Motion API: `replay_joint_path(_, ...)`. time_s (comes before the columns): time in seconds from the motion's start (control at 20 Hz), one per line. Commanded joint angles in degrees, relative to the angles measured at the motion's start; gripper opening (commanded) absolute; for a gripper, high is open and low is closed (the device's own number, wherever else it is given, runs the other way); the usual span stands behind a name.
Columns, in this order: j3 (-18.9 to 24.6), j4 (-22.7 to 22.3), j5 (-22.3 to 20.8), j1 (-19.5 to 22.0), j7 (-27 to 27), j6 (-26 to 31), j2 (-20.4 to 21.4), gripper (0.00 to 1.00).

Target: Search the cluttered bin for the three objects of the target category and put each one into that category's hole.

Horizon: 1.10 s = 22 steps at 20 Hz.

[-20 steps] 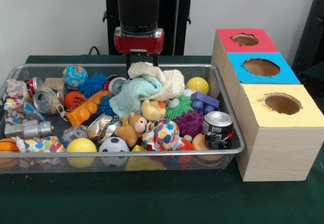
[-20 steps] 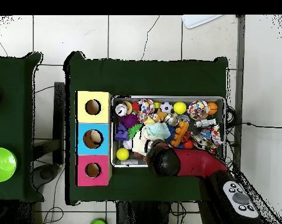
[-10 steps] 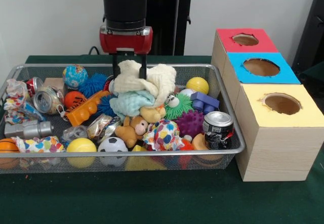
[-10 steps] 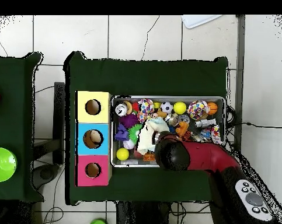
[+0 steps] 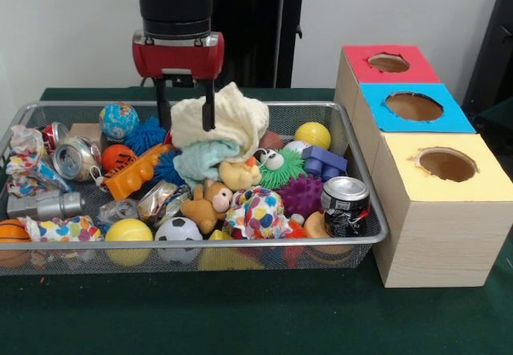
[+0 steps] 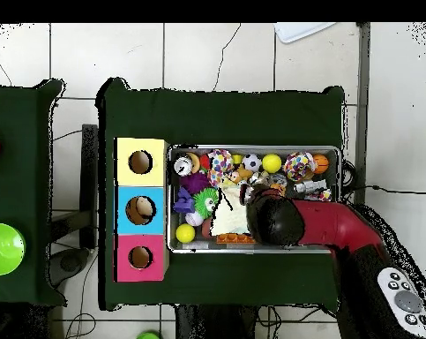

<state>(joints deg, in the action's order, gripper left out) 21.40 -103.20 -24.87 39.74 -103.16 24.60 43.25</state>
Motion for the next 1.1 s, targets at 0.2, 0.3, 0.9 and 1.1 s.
replay_joint_path(0.2, 7.9, 5.1, -4.14, 3.14, 14.5, 8.83, -0.54, 1.0)
replay_joint_path(0.3, 8.27, 5.79, -5.24, 3.42, 15.34, 9.04, -1.05, 1.0)
replay_joint_path(0.9, 8.19, 10.6, -11.79, 4.11, 13.23, 6.11, -6.29, 1.0)
replay_joint_path(1.1, 7.86, 11.91, -14.61, 3.94, 12.95, 5.07, -7.92, 1.0)
